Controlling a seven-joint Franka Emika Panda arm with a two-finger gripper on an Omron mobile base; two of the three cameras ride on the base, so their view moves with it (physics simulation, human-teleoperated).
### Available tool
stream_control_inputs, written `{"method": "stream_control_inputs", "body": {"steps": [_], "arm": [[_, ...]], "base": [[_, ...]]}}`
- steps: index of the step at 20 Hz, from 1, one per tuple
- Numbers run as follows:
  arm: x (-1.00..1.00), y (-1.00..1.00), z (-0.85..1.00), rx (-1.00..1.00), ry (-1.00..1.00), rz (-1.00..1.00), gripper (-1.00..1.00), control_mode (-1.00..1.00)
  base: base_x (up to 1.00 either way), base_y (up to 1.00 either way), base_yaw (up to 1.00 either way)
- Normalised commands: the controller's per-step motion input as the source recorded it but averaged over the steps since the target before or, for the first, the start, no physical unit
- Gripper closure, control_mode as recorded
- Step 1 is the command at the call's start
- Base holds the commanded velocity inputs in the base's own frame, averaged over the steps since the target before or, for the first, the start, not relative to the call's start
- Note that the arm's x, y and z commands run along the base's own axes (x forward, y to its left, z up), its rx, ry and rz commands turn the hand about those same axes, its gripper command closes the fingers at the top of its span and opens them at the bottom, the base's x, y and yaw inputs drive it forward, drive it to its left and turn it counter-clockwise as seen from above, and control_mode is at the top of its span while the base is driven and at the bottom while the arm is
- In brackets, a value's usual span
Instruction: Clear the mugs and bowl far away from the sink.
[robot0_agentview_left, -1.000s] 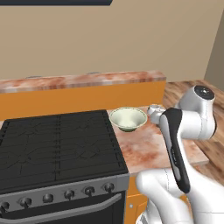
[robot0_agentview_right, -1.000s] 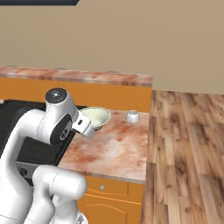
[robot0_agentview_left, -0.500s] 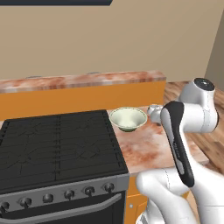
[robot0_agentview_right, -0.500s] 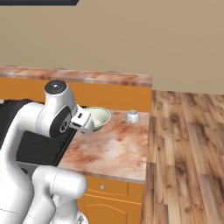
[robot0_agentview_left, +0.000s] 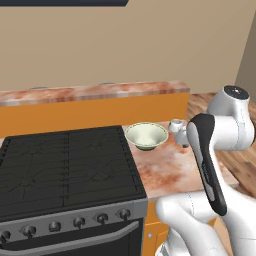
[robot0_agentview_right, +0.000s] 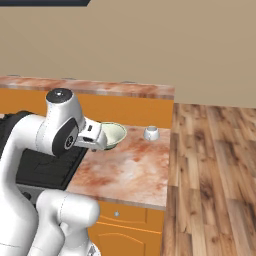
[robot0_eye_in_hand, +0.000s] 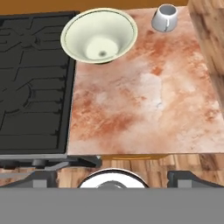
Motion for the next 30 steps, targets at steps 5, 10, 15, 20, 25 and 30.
{"method": "stream_control_inputs", "body": {"steps": [5,10,15,20,25,30], "arm": [[-0.14,0.03,0.02,-0.03,0.00,0.03,-1.00,-1.00],[0.00,0.04,0.00,-0.01,0.00,0.00,-1.00,1.00],[0.00,0.00,0.00,0.00,0.00,0.00,-1.00,1.00],[0.00,0.00,0.00,0.00,0.00,0.00,-1.00,1.00],[0.00,0.00,0.00,0.00,0.00,0.00,-1.00,1.00],[0.00,0.00,0.00,0.00,0.00,0.00,-1.00,1.00]], "base": [[0.00,0.00,0.00],[-0.18,0.00,0.00],[-1.00,-0.54,-0.40],[-0.76,-0.17,-0.77],[-0.16,0.00,-1.00],[-0.02,0.00,-1.00]]}}
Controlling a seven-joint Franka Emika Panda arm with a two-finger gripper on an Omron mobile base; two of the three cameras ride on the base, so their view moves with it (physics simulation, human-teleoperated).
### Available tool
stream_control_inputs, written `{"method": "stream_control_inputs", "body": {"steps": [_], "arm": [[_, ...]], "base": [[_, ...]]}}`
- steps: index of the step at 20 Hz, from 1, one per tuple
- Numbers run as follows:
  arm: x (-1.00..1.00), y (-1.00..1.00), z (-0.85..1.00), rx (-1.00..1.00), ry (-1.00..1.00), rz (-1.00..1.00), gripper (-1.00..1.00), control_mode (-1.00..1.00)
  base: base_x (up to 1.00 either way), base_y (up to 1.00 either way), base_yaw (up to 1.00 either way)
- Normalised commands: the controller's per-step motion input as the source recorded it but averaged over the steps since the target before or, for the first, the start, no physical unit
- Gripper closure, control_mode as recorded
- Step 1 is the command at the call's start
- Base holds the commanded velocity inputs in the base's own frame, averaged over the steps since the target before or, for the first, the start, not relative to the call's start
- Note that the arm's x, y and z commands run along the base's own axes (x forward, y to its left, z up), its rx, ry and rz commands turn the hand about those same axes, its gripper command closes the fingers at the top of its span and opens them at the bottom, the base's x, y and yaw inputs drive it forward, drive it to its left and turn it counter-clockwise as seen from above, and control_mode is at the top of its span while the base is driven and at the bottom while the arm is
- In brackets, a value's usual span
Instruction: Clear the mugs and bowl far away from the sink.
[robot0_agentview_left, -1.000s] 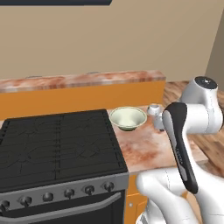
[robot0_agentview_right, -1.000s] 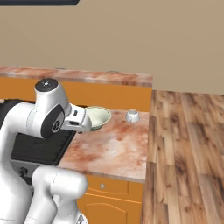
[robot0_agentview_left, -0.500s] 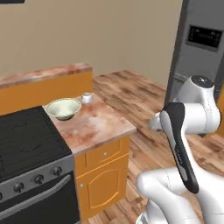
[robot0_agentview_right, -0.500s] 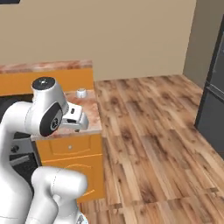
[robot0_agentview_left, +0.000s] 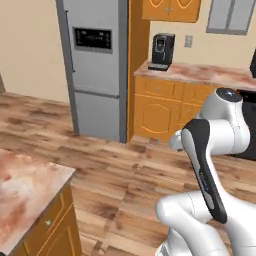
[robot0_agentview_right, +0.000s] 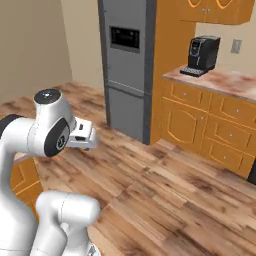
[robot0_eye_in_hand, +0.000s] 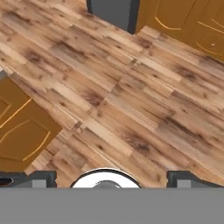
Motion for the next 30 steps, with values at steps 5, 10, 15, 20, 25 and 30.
{"method": "stream_control_inputs", "body": {"steps": [5,10,15,20,25,30], "arm": [[0.00,0.00,0.00,0.00,0.00,0.00,-1.00,1.00],[0.00,0.00,0.00,0.00,0.00,0.00,-1.00,1.00],[0.00,0.00,0.00,0.00,0.00,0.00,-1.00,1.00],[0.00,0.00,0.00,0.00,0.00,0.00,-1.00,1.00],[0.00,0.00,0.00,0.00,0.00,0.00,-1.00,1.00],[0.00,0.00,0.00,0.00,0.00,0.00,-1.00,1.00]], "base": [[0.00,0.00,-1.00],[0.00,0.00,-1.00],[0.00,-0.03,-0.96],[0.32,0.08,-0.82],[0.55,0.67,-0.73],[0.62,0.78,-0.65]]}}
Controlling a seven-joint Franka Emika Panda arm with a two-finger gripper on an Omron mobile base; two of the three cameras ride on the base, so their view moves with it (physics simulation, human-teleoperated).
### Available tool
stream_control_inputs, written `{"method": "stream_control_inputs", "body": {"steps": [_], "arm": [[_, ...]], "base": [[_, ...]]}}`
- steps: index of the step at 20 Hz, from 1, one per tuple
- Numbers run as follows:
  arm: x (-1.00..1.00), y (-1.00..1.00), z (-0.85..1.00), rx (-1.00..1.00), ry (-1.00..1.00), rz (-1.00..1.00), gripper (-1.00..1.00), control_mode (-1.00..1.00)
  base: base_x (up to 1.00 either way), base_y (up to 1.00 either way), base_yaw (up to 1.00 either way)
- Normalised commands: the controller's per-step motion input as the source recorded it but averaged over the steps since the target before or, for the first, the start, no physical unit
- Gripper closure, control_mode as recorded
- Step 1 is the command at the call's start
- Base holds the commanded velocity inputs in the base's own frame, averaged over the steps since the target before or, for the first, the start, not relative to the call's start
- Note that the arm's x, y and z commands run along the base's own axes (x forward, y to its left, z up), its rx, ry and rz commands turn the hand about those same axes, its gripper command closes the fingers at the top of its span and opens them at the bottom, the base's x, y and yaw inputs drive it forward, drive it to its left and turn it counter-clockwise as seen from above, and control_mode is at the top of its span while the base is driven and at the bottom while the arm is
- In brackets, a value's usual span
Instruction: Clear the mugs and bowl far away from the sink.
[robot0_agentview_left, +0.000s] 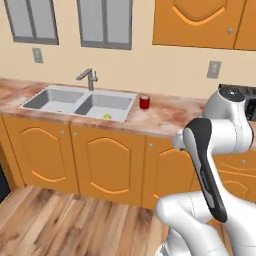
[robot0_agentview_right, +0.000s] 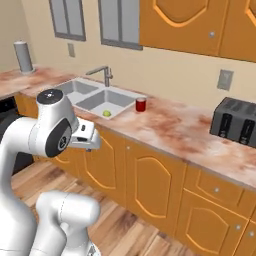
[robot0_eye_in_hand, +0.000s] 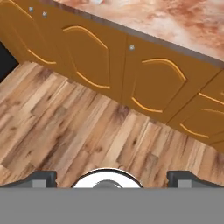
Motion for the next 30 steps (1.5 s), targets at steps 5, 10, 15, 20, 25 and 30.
{"method": "stream_control_inputs", "body": {"steps": [5,10,15,20,25,30], "arm": [[0.00,0.00,0.00,0.00,0.00,0.00,-1.00,1.00],[0.00,0.00,0.00,0.00,0.00,0.00,-1.00,1.00],[0.00,0.00,0.00,0.00,0.00,0.00,-1.00,1.00],[0.00,0.00,0.00,0.00,0.00,0.00,-1.00,1.00],[0.00,0.00,0.00,0.00,0.00,0.00,-1.00,1.00],[0.00,0.00,0.00,0.00,0.00,0.00,-1.00,1.00]], "base": [[0.61,0.70,-0.65],[0.50,0.57,-0.60],[0.49,0.33,-0.49],[0.39,0.38,-0.18],[0.30,0.48,0.02],[0.48,0.51,0.14]]}}
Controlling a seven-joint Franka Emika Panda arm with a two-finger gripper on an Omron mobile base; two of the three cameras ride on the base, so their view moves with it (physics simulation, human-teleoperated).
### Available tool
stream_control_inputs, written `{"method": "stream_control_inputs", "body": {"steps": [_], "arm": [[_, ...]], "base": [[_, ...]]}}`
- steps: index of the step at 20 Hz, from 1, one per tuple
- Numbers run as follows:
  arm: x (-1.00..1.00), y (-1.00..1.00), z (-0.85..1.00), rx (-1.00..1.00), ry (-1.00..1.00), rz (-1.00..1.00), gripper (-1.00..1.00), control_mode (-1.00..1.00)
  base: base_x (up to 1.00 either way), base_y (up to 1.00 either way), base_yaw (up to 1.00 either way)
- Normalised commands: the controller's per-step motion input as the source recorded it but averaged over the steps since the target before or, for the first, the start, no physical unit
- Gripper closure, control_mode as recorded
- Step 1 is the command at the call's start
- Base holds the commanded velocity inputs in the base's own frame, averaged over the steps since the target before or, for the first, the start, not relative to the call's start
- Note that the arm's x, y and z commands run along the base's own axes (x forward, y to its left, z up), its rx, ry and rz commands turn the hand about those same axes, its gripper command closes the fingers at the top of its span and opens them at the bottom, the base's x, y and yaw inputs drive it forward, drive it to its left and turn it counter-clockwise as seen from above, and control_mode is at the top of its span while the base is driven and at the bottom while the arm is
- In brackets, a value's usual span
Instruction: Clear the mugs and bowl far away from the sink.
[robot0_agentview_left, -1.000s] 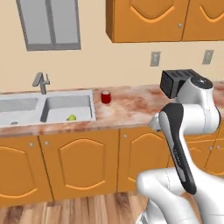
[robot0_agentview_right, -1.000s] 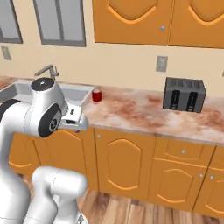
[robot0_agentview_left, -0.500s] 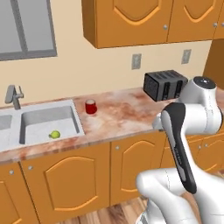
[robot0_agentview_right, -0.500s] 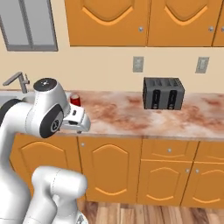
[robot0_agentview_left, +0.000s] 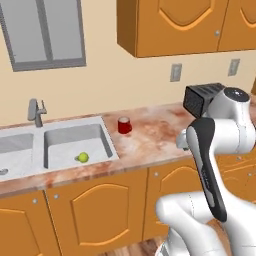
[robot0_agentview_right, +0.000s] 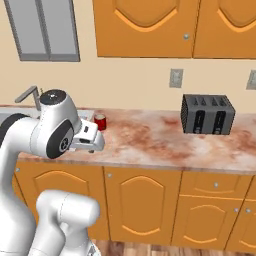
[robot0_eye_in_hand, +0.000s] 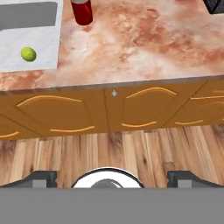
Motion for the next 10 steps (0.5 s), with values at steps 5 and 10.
{"method": "stream_control_inputs", "body": {"steps": [5,10], "arm": [[0.00,0.00,0.00,0.00,0.00,0.00,-1.00,1.00],[0.00,0.00,0.00,0.00,0.00,0.00,-1.00,1.00]], "base": [[0.73,0.27,0.27],[0.62,0.18,0.24]]}}
